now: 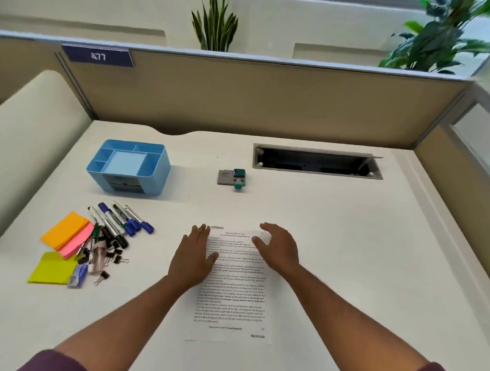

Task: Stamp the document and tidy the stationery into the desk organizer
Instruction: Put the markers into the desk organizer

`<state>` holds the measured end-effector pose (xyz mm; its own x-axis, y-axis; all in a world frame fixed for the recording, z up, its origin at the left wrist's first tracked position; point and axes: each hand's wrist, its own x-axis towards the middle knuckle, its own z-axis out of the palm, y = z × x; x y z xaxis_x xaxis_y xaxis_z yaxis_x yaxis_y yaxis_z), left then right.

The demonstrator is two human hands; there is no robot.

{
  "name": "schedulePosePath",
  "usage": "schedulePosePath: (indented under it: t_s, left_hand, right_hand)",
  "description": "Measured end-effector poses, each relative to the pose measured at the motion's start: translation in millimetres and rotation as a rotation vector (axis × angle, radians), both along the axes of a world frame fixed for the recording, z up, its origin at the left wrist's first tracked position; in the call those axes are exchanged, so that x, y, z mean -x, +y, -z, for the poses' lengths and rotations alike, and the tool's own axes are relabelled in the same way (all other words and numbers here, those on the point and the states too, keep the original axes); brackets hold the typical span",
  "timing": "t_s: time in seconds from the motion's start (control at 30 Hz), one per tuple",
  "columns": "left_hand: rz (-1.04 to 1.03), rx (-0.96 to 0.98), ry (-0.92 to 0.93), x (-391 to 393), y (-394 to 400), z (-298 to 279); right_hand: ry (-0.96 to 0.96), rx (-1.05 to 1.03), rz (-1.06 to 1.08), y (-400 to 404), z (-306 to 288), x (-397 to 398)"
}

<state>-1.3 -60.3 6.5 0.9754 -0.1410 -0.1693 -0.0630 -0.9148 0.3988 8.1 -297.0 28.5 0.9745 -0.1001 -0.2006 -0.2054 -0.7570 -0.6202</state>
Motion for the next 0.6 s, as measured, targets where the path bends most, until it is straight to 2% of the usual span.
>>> schedulePosePath:
  t_s: [0.1, 0.23, 0.43, 0.6]
  left_hand:
    - [-0.034, -0.007, 0.000, 25, 3, 3]
    - [-0.066, -0.002, 0.030, 54, 20, 10]
    - [-0.064, -0.020, 0.002, 69, 71, 21]
    - [-0.044, 0.009, -0.043, 51, 135, 18]
  right_hand:
    - [0.006, 0.083, -0.177, -2, 3, 15]
    - [-0.008, 0.140, -0.296, 10, 11, 30]
    - [-0.073, 0.141, -0.323, 62, 24, 38]
    - [-0.091, 0.099, -0.253, 128, 30, 30]
